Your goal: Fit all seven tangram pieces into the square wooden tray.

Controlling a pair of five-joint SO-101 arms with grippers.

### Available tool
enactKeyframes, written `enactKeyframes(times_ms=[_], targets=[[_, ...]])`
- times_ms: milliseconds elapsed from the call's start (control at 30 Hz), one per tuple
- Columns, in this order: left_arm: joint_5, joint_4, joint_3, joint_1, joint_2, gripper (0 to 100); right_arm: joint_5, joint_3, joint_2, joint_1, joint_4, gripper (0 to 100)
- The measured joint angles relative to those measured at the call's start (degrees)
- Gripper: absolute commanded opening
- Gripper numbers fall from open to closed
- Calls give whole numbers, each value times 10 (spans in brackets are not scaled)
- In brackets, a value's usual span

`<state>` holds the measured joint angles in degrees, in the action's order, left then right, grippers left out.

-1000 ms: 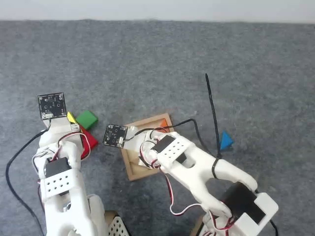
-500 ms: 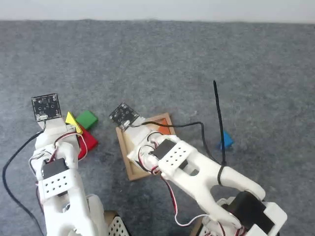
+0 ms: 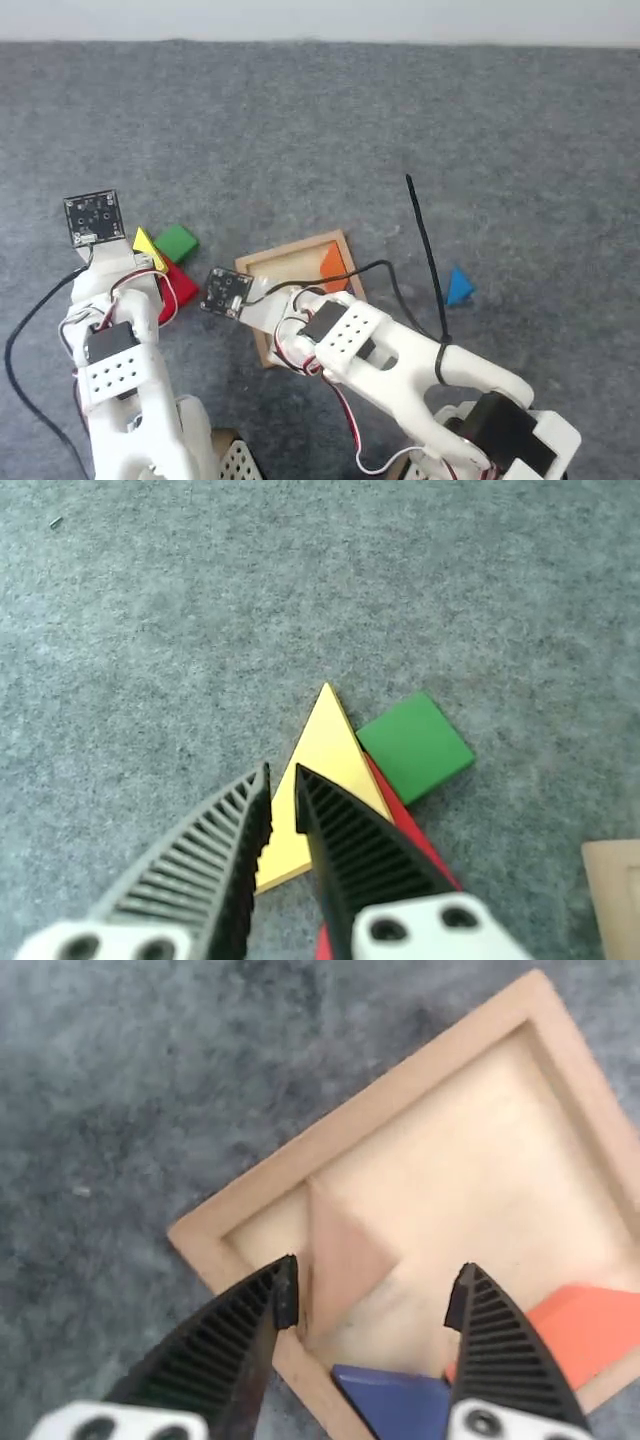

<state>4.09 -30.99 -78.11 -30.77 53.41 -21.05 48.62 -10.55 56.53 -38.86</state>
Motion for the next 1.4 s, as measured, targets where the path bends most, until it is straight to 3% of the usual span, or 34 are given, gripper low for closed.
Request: enactKeyframes(times_ms=[100, 300, 733, 933, 1167, 1400], targets=[[-1, 0, 0, 0, 0, 39, -31, 0, 0, 0, -13, 247], [-1, 0, 0, 0, 0, 39, -103, -18, 33, -1, -27, 124], [-1, 0, 0, 0, 0, 39, -213, -33, 47, -58, -49, 125], [-1, 0, 0, 0, 0, 39, -215, -33, 40, -59, -64, 197], [-1, 0, 0, 0, 0, 39, -200, -33, -35, -19, -149, 141], [-1, 0, 0, 0, 0, 39, -68, -22, -90, -55, -81, 40]])
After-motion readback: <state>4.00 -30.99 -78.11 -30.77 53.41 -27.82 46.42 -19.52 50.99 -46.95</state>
